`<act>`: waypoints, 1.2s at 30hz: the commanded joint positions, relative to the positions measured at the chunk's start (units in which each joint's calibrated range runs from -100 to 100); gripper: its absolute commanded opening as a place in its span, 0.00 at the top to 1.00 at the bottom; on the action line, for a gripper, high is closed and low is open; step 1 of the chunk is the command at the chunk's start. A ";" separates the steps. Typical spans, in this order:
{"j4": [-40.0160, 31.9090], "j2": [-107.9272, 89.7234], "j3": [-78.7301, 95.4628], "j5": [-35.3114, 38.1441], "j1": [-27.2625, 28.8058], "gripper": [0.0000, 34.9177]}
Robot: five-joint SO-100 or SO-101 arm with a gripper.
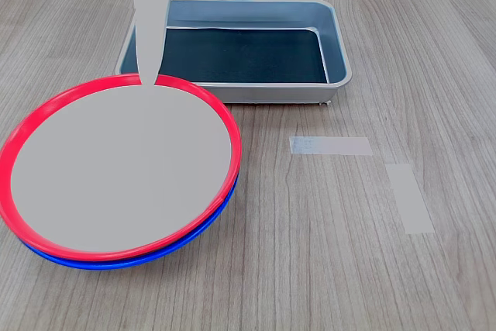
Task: Lift the stacked dish and set it down on the table.
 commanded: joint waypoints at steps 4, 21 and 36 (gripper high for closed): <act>-0.22 3.71 -7.04 -0.34 0.29 0.54; 3.91 5.16 -13.41 -0.29 -0.08 0.46; -0.38 8.40 -14.69 0.10 0.01 0.43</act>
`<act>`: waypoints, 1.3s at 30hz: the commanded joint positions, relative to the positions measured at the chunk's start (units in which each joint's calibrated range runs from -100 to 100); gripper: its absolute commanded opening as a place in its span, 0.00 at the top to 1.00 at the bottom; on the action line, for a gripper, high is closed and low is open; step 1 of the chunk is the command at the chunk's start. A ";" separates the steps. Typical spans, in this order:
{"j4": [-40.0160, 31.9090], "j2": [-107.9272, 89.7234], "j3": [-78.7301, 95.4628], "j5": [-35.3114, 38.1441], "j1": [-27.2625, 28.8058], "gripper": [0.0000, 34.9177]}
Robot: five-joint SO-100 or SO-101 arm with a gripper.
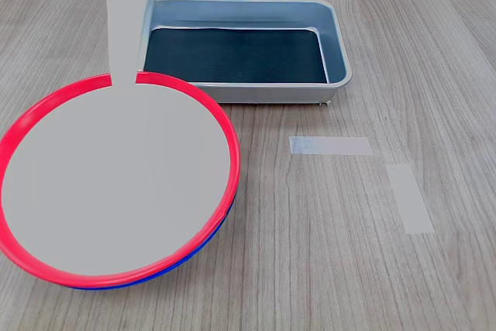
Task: Lift the stacked dish and set it down on the table.
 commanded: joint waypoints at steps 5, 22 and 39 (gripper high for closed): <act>-3.66 3.80 -3.26 0.83 0.49 0.40; -10.27 13.86 -8.45 1.66 -0.17 0.91; -0.20 -6.10 -6.35 -1.32 -7.51 1.00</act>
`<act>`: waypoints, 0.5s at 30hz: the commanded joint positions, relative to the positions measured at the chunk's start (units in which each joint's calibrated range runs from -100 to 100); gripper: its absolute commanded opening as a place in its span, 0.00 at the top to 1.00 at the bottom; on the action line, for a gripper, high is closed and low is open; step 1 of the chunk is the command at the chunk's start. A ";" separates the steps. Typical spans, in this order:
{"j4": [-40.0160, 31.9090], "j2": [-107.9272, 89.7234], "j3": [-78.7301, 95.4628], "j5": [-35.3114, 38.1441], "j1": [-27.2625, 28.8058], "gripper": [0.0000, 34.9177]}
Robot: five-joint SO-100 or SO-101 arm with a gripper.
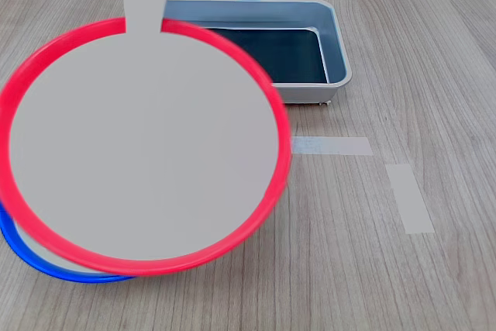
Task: Lift the stacked dish and set it down on the table.
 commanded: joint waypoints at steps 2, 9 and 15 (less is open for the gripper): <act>3.58 -7.72 -2.36 -1.76 -5.99 1.00; 5.64 -6.78 -1.91 -3.52 -16.25 1.00; 4.57 -2.09 -1.36 -4.05 -20.86 1.00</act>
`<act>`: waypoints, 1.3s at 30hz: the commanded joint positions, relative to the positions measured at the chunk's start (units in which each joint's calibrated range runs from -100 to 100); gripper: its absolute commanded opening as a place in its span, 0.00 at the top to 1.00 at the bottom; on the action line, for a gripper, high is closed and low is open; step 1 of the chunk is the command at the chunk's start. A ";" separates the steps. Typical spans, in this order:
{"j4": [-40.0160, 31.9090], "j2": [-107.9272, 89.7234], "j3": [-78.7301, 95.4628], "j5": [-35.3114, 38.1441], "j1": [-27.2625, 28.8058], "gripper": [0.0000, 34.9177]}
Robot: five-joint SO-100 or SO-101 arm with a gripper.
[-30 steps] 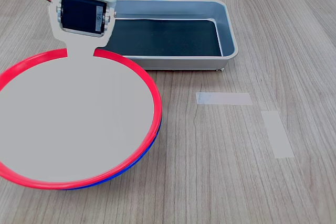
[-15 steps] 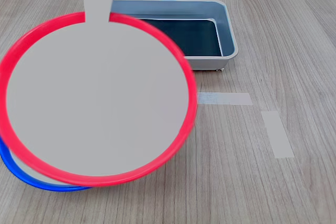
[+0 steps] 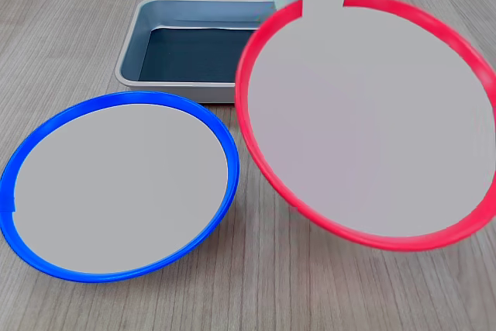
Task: Lift the stacked dish and set it down on the table.
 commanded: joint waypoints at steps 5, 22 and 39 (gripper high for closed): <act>-2.30 5.59 -2.09 -0.10 -2.67 1.00; -6.35 13.69 -5.55 0.78 -1.92 1.00; -4.20 4.65 4.92 2.00 -1.45 0.75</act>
